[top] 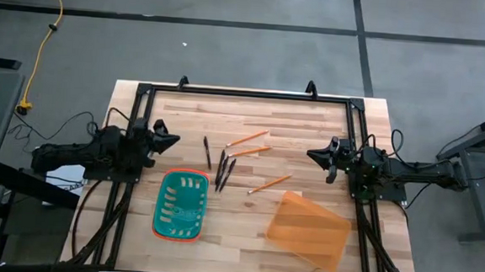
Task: Sort pens & pencils
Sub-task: Put the black pen into the green bin
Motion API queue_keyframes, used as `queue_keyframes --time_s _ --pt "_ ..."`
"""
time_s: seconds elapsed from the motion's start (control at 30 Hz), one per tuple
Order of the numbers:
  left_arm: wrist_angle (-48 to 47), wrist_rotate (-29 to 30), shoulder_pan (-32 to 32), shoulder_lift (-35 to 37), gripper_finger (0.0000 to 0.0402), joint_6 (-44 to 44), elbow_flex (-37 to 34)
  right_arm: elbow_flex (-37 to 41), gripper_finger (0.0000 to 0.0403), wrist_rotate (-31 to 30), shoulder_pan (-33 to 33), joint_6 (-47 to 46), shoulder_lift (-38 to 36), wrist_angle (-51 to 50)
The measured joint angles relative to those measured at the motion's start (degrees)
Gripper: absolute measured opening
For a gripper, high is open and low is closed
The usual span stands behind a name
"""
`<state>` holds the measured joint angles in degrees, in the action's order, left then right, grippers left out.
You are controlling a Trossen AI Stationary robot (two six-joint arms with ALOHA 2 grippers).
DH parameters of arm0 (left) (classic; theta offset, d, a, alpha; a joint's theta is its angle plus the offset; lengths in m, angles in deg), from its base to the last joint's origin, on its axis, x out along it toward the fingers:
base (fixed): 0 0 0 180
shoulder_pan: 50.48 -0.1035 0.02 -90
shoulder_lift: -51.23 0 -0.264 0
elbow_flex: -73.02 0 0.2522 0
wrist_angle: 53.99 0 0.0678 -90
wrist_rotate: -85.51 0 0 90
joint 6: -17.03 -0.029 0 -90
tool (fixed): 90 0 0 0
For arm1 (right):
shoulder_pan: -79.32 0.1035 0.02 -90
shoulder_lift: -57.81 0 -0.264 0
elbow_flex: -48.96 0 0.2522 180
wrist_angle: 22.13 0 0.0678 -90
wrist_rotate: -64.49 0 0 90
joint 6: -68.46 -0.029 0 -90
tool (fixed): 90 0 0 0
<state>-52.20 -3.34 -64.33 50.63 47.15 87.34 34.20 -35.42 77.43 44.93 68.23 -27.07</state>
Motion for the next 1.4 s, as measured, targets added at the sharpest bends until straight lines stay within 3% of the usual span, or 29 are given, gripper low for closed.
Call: queue_keyframes --time_s 0.2,0.4,0.63,0.87,1.07,1.2,1.4 --pt "4.49 10.23 -0.03 -0.02 0.0001 -1.17 0.00 -0.01 0.0025 -0.02 0.00 0.00 0.00 0.01" --pt "6.15 14.66 -0.02 -3.24 0.0001 -1.22 0.00 -0.01 0.0025 0.00 -0.01 0.00 0.02 -0.01" --pt "13.29 14.88 0.01 -17.89 0.0000 1.43 0.17 -0.01 0.0025 0.00 -0.01 0.00 0.02 0.01" --pt "12.66 14.74 -0.01 -34.88 0.0000 0.32 5.60 -0.01 0.0025 0.00 0.00 0.00 0.02 -0.01" --pt "-8.14 5.68 0.01 -48.53 0.0000 -0.29 19.16 -0.01 0.0025 0.00 -0.01 0.00 0.02 -0.01" --pt "-29.20 5.53 -0.06 -57.38 0.0001 1.21 29.71 -0.01 0.0025 -0.02 0.00 0.00 0.02 -0.01" --pt "-46.50 5.67 -0.06 -69.12 0.0001 -2.48 41.03 -0.01 0.0025 0.00 0.00 0.00 0.02 -0.01"
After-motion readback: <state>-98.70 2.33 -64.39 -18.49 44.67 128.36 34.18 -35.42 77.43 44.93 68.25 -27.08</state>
